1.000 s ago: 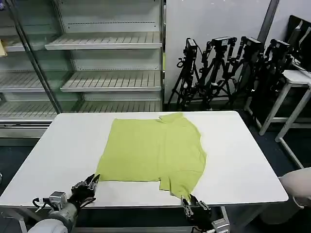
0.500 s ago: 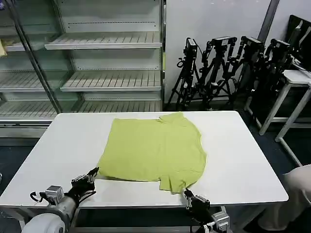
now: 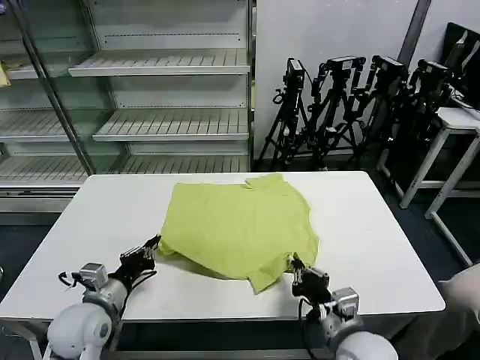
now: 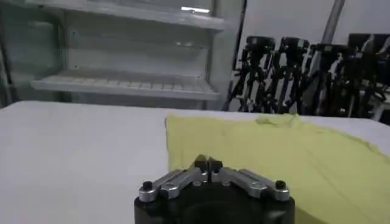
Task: Fold and organize the clothes.
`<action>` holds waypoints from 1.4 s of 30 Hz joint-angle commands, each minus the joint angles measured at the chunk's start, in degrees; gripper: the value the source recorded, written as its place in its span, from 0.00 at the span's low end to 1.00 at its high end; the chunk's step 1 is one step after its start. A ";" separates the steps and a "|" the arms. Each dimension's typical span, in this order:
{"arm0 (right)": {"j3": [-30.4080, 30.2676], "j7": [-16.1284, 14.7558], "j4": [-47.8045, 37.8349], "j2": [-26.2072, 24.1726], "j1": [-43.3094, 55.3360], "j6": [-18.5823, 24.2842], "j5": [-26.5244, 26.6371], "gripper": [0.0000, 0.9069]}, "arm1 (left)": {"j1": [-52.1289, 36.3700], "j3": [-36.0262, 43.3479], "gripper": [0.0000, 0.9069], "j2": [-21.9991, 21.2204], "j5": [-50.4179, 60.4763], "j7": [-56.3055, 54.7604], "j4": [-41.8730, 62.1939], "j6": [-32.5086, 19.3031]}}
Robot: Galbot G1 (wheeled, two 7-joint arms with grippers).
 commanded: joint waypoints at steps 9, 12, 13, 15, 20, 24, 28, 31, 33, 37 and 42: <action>-1.71 -3.09 -15.83 1.20 16.55 1.52 -5.79 0.00 | -7.16 2.44 0.01 1.60 0.11 1.34 10.56 -2.13; -2.06 -3.47 -17.08 1.40 16.79 1.78 -6.57 0.00 | -8.18 2.40 0.01 1.58 0.10 1.32 12.18 -2.24; -2.08 -3.51 -17.25 1.51 16.71 1.78 -6.72 0.00 | -8.45 2.39 0.01 1.56 0.09 1.30 12.54 -2.26; -2.18 -3.64 -17.74 1.66 16.50 1.94 -7.40 0.00 | -8.87 2.60 0.01 1.56 0.13 1.36 13.30 -2.34; -2.37 -3.95 -18.36 2.00 15.53 2.59 -8.89 0.00 | -9.50 3.41 0.01 1.03 1.72 2.75 15.24 -3.59; -2.15 -4.37 -19.18 2.50 15.94 3.17 -9.14 0.00 | -9.78 3.72 0.01 0.59 2.09 2.98 15.84 -3.86; -2.16 -5.25 -20.33 2.98 16.04 4.47 -10.04 0.00 | -10.09 3.74 0.01 0.86 2.09 2.92 15.52 -3.84; -2.18 -5.62 -20.78 3.47 16.17 4.55 -10.30 0.00 | -10.18 3.89 0.02 1.29 2.52 3.00 15.80 -4.69; -2.27 -6.46 -21.16 3.60 15.97 4.67 -10.59 0.01 | -10.08 3.84 0.09 1.85 2.98 3.65 16.46 -6.43; -2.39 -6.52 -23.09 4.64 16.32 6.74 -10.60 1.00 | -10.81 3.96 1.00 2.11 2.97 3.41 17.22 -8.63; -1.54 -4.10 -24.35 5.90 17.91 7.75 -8.99 1.00 | -10.38 3.42 1.00 2.21 5.40 4.74 17.52 -15.33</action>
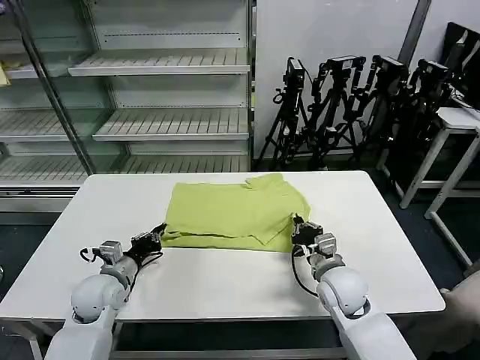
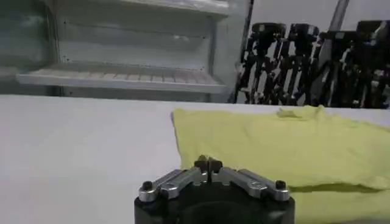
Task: Fold and organize the clothes.
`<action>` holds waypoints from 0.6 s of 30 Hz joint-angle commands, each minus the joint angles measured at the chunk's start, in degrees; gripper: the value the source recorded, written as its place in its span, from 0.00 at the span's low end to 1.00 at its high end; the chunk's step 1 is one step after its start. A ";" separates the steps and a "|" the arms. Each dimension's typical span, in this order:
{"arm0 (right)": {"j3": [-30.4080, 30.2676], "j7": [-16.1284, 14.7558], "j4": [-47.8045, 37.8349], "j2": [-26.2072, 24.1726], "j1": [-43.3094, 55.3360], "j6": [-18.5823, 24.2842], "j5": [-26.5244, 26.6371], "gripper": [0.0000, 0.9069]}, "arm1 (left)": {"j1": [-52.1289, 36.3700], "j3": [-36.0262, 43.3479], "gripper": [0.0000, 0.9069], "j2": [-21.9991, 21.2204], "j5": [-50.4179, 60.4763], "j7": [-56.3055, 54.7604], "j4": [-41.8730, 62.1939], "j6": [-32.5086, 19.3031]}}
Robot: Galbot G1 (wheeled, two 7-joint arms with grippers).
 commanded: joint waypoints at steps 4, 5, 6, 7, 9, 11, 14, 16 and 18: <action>2.35 2.38 5.14 0.48 -4.81 -0.18 3.49 1.00 | 5.25 -5.14 1.00 -0.03 1.66 3.19 -4.32 -8.70; 2.46 2.29 6.68 0.00 -6.61 -0.57 3.32 1.00 | 7.30 -5.89 1.00 -0.17 0.79 3.00 -7.09 -7.39; 2.65 1.99 10.06 -0.90 -9.61 -1.43 1.85 1.00 | 8.64 -6.32 1.00 -0.21 0.99 2.80 -8.99 -5.83; 2.79 1.87 11.75 -1.17 -11.33 -1.81 0.83 1.00 | 10.34 -6.70 1.00 -0.25 1.35 2.39 -10.82 -4.04; 3.58 1.81 14.92 -1.80 -15.07 -2.96 -2.05 1.00 | 12.50 -6.62 1.00 -0.26 1.39 1.16 -12.62 -0.83; 4.27 2.58 16.41 -1.75 -16.33 -5.03 -2.87 1.00 | 13.23 -6.13 1.00 -0.21 1.45 0.65 -12.86 1.69; 4.85 3.34 16.37 -1.97 -16.70 -7.05 -2.87 1.00 | 12.40 -5.29 1.00 -0.23 2.13 -0.04 -11.80 5.08; 4.85 3.44 15.50 -2.29 -16.52 -7.02 -2.93 1.00 | 11.67 -4.96 1.00 -0.11 1.43 0.31 -11.14 6.69; 4.96 3.96 14.66 -2.36 -16.17 -7.04 -2.68 1.00 | 11.38 -4.34 1.00 -0.06 1.73 0.66 -10.90 7.43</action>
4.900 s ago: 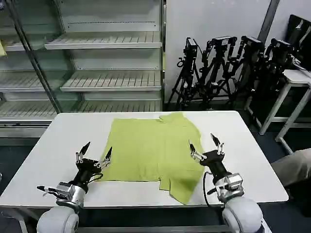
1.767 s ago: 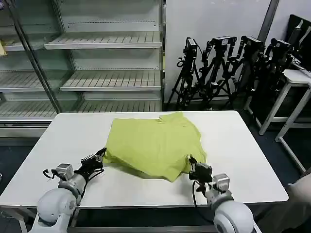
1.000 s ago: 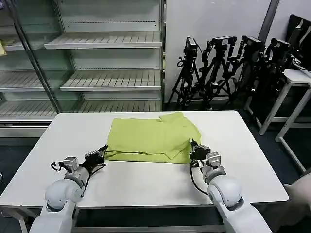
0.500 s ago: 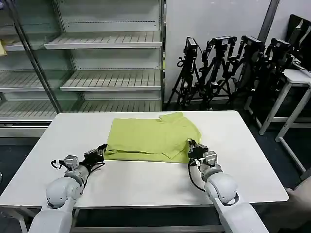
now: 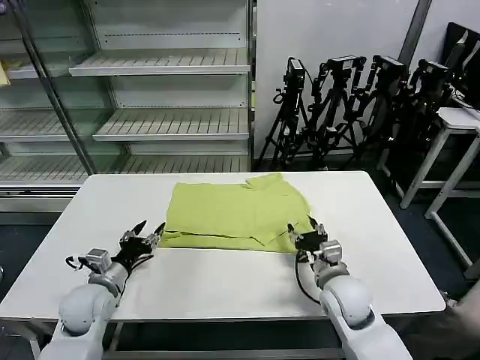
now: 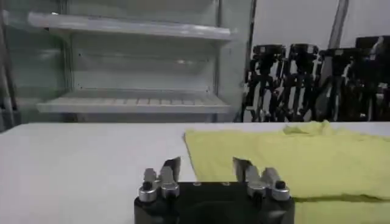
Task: Fold and organize the clothes.
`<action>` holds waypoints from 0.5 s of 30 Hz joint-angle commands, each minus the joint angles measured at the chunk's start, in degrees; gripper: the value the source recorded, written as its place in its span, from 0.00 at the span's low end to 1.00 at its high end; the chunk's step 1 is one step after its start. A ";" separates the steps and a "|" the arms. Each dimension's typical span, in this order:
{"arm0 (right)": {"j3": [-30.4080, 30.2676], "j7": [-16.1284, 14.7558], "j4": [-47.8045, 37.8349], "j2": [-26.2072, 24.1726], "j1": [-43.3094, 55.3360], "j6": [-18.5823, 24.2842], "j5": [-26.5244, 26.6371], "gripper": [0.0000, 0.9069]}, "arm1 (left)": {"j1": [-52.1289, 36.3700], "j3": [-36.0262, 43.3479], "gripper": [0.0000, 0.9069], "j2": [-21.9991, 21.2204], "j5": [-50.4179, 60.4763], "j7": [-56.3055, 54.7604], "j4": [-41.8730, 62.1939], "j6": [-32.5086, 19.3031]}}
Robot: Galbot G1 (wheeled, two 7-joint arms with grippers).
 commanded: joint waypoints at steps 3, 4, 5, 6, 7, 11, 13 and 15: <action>1.37 1.45 3.66 -0.75 -5.05 -3.25 -1.11 1.00 | 3.17 -0.11 1.00 0.19 0.48 0.27 -3.74 8.41; 1.33 1.44 3.37 -0.77 -4.98 -3.26 -0.97 1.00 | 2.99 -0.05 1.00 0.21 0.43 0.19 -3.58 8.42; 1.27 1.44 2.80 -0.79 -4.80 -3.26 -0.87 1.00 | 2.73 -0.03 1.00 0.21 0.39 0.05 -3.47 8.41; 1.10 1.57 1.09 -0.71 -4.36 -3.24 -0.43 1.00 | 2.47 0.11 1.00 0.25 0.31 0.08 -3.20 8.42; 1.11 1.73 0.30 -0.61 -4.20 -3.24 -0.07 1.00 | 2.30 0.22 1.00 0.26 0.28 0.07 -3.01 8.41; 1.49 2.28 -0.18 -0.53 -4.49 -3.17 1.75 1.00 | 1.11 1.15 1.00 -0.08 0.23 -0.98 -1.78 8.42; 1.58 2.57 0.02 -0.69 -4.62 -3.18 2.97 0.77 | 0.30 1.49 1.00 -0.32 0.22 -1.68 -1.20 8.43; 1.45 2.86 -0.37 -0.97 -4.49 -3.21 3.57 0.23 | -0.43 1.74 0.90 -0.60 0.07 -2.54 -0.80 8.45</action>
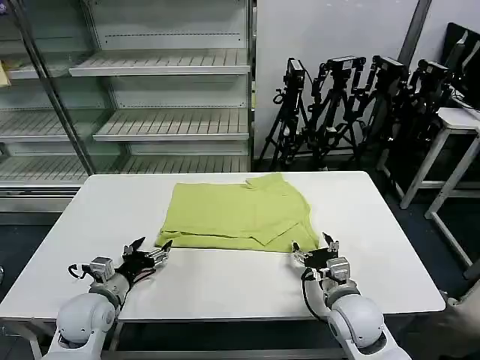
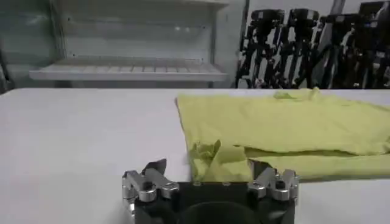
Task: Fold and organize the clothes.
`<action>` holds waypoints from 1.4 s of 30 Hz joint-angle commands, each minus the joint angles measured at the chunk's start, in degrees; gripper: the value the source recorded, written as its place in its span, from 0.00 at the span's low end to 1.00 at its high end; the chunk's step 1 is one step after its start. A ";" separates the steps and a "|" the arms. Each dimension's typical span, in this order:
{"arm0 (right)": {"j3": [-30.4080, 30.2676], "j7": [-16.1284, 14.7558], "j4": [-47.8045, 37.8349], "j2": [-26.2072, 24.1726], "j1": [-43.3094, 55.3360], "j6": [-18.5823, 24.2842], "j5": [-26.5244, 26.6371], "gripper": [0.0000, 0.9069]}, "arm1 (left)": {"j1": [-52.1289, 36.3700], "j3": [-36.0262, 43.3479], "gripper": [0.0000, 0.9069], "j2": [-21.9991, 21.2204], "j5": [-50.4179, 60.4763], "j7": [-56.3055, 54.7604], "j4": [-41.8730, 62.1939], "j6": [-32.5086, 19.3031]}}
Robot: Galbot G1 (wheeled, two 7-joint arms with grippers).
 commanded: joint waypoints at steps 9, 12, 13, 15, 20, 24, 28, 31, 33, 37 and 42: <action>0.16 0.69 -2.33 0.29 -1.03 -0.82 3.13 0.00 | -1.38 1.72 0.02 -0.55 0.08 -2.76 1.83 2.20; 0.15 0.65 -1.59 0.52 -1.15 -0.81 3.11 0.00 | -1.10 1.69 0.02 -0.42 -0.05 -2.36 1.49 2.19; 0.14 0.63 -1.32 0.53 -1.21 -0.81 3.09 0.00 | -1.04 1.68 0.02 -0.40 -0.11 -2.37 1.40 2.18; 0.13 0.56 -0.81 0.64 -1.33 -0.81 2.96 0.00 | -0.95 1.71 0.02 -0.31 -0.11 -2.29 1.33 2.19; 0.26 0.31 -0.57 0.85 -1.75 -0.68 1.59 0.00 | 0.27 0.99 0.01 -0.05 0.53 -2.06 -0.22 2.16; 0.44 -0.01 2.23 0.86 -3.32 -0.60 0.91 0.00 | 2.46 0.38 0.02 0.42 0.67 -1.15 -3.27 2.13; 0.21 0.29 6.47 0.77 -6.64 -0.31 -0.94 0.00 | 5.68 -1.23 0.02 0.41 0.98 -1.27 -5.52 2.15; 0.01 0.19 9.54 0.41 -10.01 -0.23 -1.67 0.00 | 9.24 -4.01 0.02 0.68 0.22 -0.76 -7.92 2.13; 0.20 -0.18 11.58 0.10 -12.98 0.32 -2.78 0.00 | 12.42 -5.47 0.02 0.64 -0.22 0.00 -9.90 1.81; 0.70 -0.80 13.39 -0.45 -15.98 1.35 -3.60 0.00 | 15.99 -7.33 0.02 -0.07 -0.19 0.84 -12.25 1.15; 0.89 -0.93 17.97 -1.00 -20.67 1.65 -3.50 0.00 | 21.65 -10.38 0.02 -1.17 -0.23 1.22 -17.55 1.07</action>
